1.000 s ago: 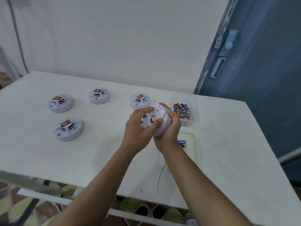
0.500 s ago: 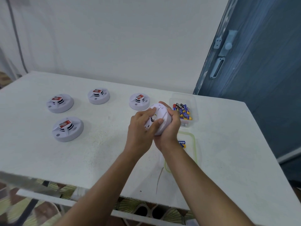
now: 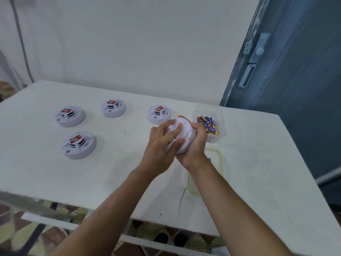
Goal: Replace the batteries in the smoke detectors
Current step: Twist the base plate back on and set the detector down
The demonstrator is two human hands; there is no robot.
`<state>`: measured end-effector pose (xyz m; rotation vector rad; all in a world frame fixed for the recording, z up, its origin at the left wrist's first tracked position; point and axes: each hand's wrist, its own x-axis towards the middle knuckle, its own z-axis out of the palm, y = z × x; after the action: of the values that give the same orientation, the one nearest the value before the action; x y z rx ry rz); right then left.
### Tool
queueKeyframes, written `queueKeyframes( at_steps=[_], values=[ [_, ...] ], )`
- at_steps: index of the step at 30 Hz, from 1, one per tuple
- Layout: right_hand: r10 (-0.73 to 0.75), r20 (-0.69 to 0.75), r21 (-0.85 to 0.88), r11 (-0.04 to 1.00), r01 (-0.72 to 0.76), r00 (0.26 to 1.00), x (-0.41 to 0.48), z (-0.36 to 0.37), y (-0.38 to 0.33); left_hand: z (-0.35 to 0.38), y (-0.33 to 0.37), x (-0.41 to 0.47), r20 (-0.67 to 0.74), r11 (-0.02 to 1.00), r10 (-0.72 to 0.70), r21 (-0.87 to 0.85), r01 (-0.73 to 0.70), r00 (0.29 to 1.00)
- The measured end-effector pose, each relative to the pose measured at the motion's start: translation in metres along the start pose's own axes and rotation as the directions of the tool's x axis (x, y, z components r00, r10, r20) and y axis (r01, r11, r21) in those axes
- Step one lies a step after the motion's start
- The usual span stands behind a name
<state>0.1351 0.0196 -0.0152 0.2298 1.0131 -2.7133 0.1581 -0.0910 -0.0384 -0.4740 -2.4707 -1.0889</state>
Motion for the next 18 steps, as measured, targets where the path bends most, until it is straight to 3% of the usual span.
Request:
queueKeyframes(
  at_steps=[11, 18],
  values=[
    [0.057, -0.016, -0.061, 0.996, -0.057, 0.998, 0.001, -0.012, -0.003, 0.003, -0.008, -0.019, 0.036, 0.997, 0.081, -0.009, -0.08, 0.996],
    [0.126, -0.109, -0.012, 0.992, -0.128, 0.986, 0.004, -0.013, -0.008, -0.01, -0.014, -0.024, 0.089, 0.978, 0.158, -0.149, -0.144, 0.983]
  ],
)
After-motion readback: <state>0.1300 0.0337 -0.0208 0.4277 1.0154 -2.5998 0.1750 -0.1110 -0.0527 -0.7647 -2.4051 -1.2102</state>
